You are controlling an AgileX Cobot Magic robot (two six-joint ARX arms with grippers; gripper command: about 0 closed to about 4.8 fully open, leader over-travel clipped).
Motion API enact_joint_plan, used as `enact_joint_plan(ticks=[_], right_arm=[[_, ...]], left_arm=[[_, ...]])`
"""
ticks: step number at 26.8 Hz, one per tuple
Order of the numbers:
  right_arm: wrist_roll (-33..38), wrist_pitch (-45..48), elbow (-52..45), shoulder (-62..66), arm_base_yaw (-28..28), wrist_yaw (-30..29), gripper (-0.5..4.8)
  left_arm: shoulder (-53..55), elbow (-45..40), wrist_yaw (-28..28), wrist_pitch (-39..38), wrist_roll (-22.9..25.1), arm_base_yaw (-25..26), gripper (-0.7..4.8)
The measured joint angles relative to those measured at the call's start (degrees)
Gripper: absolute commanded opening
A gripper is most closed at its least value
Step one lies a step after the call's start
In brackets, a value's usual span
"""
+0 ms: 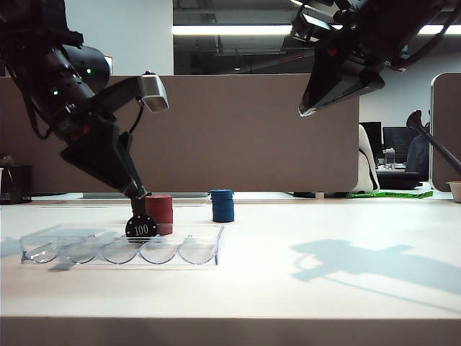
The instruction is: Pick up the chip in the box and place it on the pile of chips with the same color.
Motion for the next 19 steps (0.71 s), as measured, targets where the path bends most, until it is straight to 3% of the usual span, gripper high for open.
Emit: enact_joint_plan(ticks=[19], right_arm=[[0.0,0.3,-0.1,0.0,0.0,0.0,-0.06]], left_arm=[[2.6,0.0,0.1,2.1,-0.2,0.0,1.57]])
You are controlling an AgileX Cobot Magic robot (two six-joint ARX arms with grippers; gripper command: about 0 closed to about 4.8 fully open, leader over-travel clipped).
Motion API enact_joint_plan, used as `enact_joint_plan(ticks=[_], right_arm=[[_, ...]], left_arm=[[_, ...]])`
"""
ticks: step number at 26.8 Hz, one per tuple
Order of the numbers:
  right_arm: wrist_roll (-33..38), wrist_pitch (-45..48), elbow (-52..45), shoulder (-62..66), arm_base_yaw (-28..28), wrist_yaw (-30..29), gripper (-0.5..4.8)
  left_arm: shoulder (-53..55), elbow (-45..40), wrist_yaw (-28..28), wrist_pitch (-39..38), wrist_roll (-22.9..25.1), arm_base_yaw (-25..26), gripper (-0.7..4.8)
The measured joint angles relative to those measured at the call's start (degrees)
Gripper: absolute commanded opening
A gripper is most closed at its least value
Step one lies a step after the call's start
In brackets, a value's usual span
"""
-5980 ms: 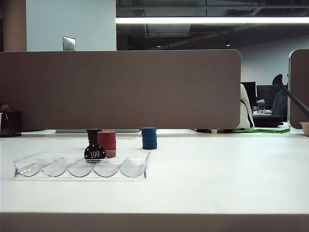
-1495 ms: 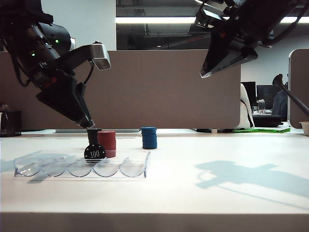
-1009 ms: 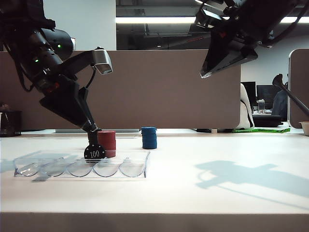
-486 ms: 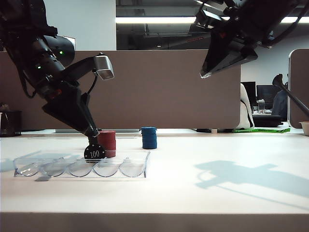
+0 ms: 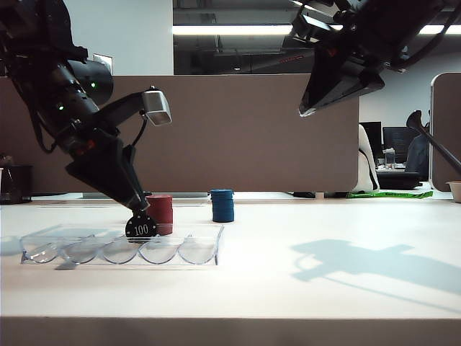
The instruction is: Pick up the chip in the box and place it on the pile of chips with the same color.
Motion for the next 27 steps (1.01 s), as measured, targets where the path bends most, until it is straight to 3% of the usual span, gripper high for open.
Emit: enact_joint_plan(ticks=[27], right_arm=[[0.0,0.0,0.0,0.0,0.0,0.0,-0.06]], left_arm=[[1.4,0.0,0.3,3.8,-2.3,0.0,1.56]])
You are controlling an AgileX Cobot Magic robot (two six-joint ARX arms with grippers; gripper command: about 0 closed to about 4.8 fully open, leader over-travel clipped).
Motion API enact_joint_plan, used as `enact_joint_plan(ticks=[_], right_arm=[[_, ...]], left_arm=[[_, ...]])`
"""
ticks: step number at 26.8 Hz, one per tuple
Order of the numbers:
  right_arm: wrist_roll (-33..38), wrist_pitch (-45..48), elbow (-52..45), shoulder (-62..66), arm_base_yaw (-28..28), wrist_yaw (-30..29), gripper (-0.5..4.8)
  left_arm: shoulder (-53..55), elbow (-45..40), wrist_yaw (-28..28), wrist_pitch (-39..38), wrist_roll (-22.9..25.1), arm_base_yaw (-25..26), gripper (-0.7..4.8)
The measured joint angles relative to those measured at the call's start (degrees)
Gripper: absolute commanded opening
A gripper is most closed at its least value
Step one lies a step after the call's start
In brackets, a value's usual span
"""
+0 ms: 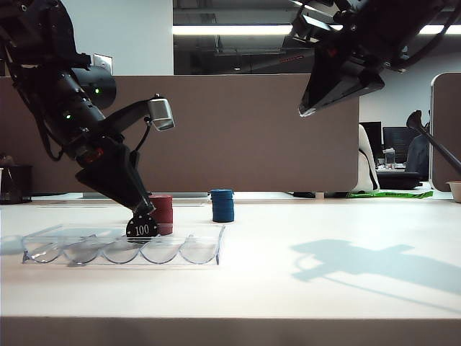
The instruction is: Pick up the chip in the box and place it on the pile of chips with the same color.
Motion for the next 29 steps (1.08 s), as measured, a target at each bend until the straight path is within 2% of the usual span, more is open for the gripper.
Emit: enact_joint_plan(ticks=[29], right_arm=[[0.0,0.0,0.0,0.0,0.0,0.0,-0.06]], left_arm=[[1.6,0.0,-0.1,0.3,-2.5,0.0,1.42]])
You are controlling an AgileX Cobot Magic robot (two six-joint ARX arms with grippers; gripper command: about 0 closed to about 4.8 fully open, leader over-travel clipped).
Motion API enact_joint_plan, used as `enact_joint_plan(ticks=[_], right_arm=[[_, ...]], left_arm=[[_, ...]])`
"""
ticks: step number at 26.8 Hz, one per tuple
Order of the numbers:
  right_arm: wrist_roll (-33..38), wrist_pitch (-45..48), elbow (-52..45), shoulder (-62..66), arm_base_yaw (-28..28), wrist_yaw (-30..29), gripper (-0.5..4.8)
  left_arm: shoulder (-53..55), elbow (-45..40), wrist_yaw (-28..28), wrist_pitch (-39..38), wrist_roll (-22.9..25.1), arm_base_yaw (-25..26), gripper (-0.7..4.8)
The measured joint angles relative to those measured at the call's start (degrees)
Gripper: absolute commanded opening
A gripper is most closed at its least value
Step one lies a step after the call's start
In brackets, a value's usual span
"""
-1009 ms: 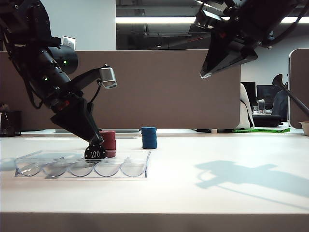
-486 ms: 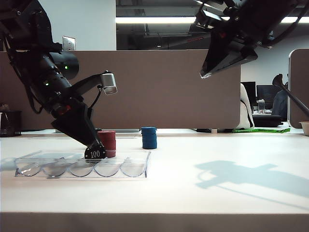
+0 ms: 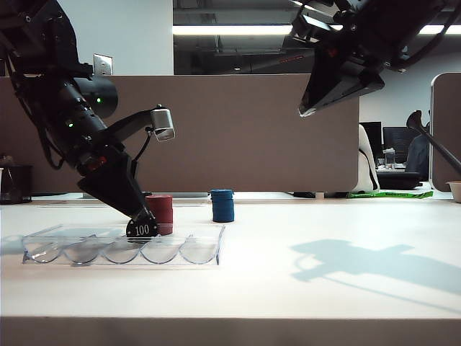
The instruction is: Pick up the chip in the box and place it on the pile of chips with the same color.
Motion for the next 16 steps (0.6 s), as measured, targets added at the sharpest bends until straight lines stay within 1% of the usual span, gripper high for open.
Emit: enact_joint_plan(ticks=[1,2,8,11,16], right_arm=[[0.0,0.0,0.0,0.0,0.0,0.0,-0.06],[0.0,0.0,0.0,0.0,0.0,0.0,-0.06],[0.0,0.0,0.0,0.0,0.0,0.0,-0.06],[0.0,0.0,0.0,0.0,0.0,0.0,-0.06],[0.0,0.0,0.0,0.0,0.0,0.0,-0.06]], left_arm=[[0.0,0.0,0.0,0.0,0.0,0.0,1.17],[0.0,0.0,0.0,0.0,0.0,0.0,1.05],[0.0,0.0,-0.1,0.0,-1.1,0.0,1.05],[0.0,0.0,-0.2,-0.1,-1.5,0.0,0.77],[0.0,0.0,-0.3,-0.1,-1.9,0.0,0.77]])
